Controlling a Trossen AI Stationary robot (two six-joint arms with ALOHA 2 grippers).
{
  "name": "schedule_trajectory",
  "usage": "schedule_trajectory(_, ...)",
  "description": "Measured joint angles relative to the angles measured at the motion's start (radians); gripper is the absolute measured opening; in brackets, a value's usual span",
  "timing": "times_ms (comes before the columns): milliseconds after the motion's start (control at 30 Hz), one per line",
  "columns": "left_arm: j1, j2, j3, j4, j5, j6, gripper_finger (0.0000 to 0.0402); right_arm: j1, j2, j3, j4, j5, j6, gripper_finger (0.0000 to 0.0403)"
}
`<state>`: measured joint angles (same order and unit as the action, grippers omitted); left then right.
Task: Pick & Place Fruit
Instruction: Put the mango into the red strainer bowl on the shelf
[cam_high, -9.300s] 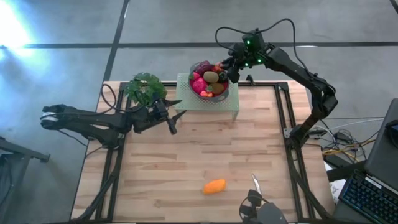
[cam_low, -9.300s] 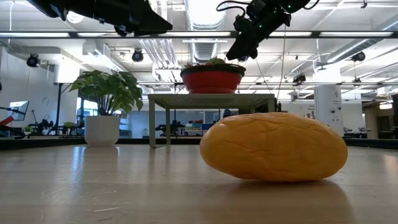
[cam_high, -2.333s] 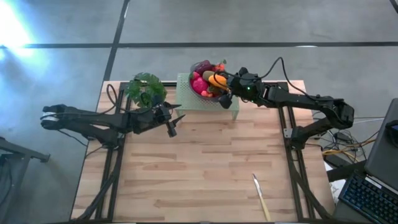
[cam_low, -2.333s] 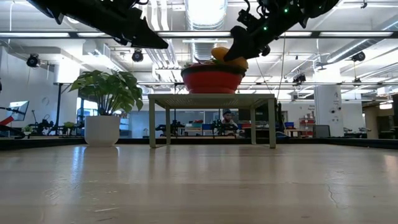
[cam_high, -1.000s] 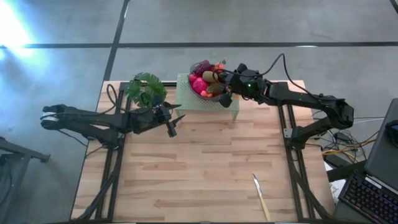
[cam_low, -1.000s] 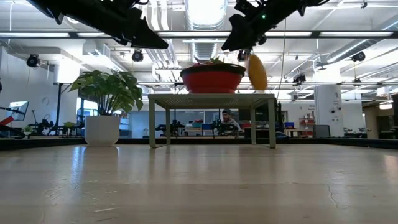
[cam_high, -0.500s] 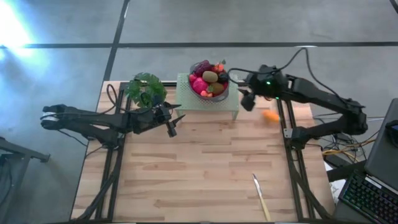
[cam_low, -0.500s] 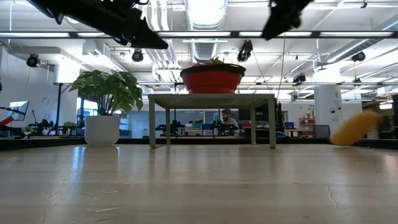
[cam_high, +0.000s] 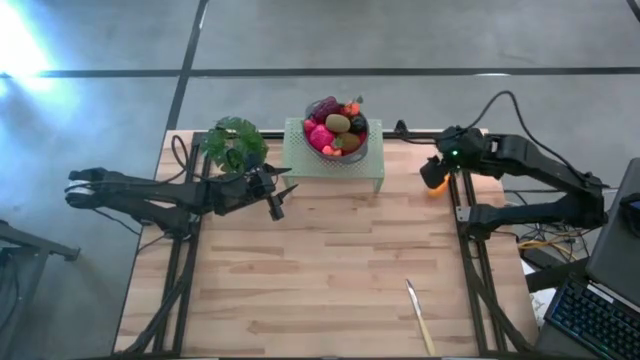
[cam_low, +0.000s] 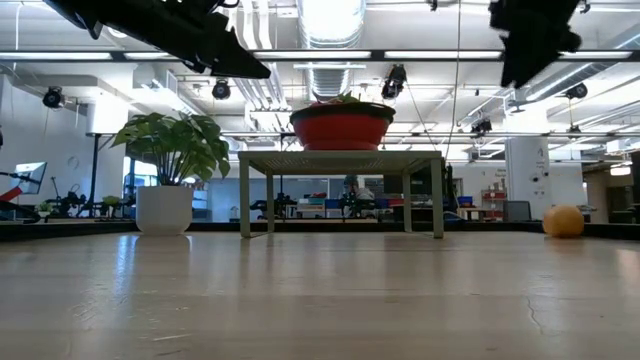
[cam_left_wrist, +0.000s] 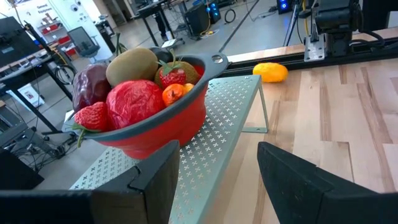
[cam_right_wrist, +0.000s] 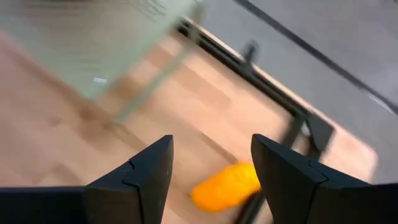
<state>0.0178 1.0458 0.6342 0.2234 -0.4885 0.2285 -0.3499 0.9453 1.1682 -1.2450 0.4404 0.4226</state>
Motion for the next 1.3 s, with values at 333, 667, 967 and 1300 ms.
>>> schedule_trajectory(333,0.0,0.0,0.0,-0.001,0.0,0.0,0.0222,-0.002,0.058,-0.143,-0.066,0.033,0.303,0.0244)
schedule_trajectory(667,0.0,0.0,0.0,-0.001,0.0,0.0,0.0222,-0.016,0.078,-0.241,-0.076,0.089,0.644,0.031)
schedule_trajectory(967,0.0,0.0,0.0,-0.001,0.0,0.0,0.0222,-0.075,0.103,-0.357,-0.041,0.107,0.838,0.035)
schedule_trajectory(1300,0.0,0.0,0.0,-0.001,0.0,0.0,0.0222,-0.146,0.164,-0.457,0.149,0.091,0.828,0.0337)
